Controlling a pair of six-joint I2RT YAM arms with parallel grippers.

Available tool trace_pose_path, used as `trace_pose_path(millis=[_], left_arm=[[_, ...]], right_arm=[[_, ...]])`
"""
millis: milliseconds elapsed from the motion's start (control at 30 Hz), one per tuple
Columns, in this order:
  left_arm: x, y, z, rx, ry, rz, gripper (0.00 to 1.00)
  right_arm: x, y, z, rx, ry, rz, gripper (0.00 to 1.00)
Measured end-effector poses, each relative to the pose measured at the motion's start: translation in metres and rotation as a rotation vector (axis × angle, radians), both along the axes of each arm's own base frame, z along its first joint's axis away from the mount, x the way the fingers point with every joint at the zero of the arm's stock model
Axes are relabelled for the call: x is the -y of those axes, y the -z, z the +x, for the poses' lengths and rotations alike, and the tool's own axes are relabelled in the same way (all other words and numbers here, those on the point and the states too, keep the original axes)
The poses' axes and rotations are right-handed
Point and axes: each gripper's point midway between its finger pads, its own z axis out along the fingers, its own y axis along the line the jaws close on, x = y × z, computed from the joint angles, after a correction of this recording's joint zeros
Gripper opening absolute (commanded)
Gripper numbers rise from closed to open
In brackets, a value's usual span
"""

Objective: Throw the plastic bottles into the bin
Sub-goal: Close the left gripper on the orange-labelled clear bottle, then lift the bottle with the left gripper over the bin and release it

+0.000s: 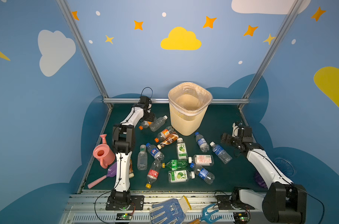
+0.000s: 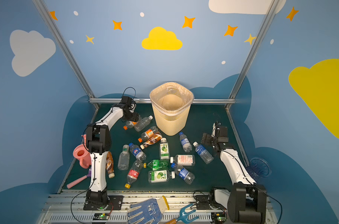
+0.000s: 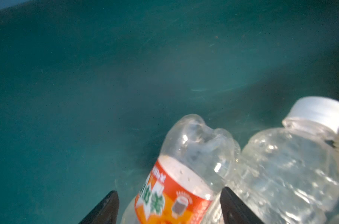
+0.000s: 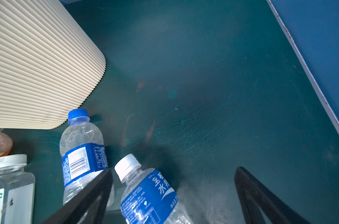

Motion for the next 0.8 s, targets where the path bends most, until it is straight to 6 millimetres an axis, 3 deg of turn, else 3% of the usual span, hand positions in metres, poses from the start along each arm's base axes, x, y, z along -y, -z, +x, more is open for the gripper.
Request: trace_pose_path(millis=[200, 367, 667, 733, 800], left_arm=[[-0.003, 0.024, 0.004, -0.066, -0.014, 0.024, 0.74], [-0.007, 0.034, -0.004, -0.116, -0.032, 0.043, 0.70], [-0.008, 0.026, -0.004, -0.113, -0.081, 0.006, 0.41], [-0.009, 0.020, -0.005, -0.110, -0.101, -0.025, 0.35], [-0.012, 0.001, -0.005, -0.083, -0.127, -0.074, 0.31]], right_arm=[[0.002, 0.002, -0.002, -0.011, 0.008, -0.006, 0.98], [0.003, 0.003, -0.003, -0.018, 0.014, -0.006, 0.98], [0.004, 0.005, -0.005, -0.029, 0.026, 0.004, 0.98], [0.004, 0.005, -0.005, -0.029, 0.028, 0.006, 0.98], [0.004, 0.005, -0.005, -0.029, 0.030, 0.008, 0.98]])
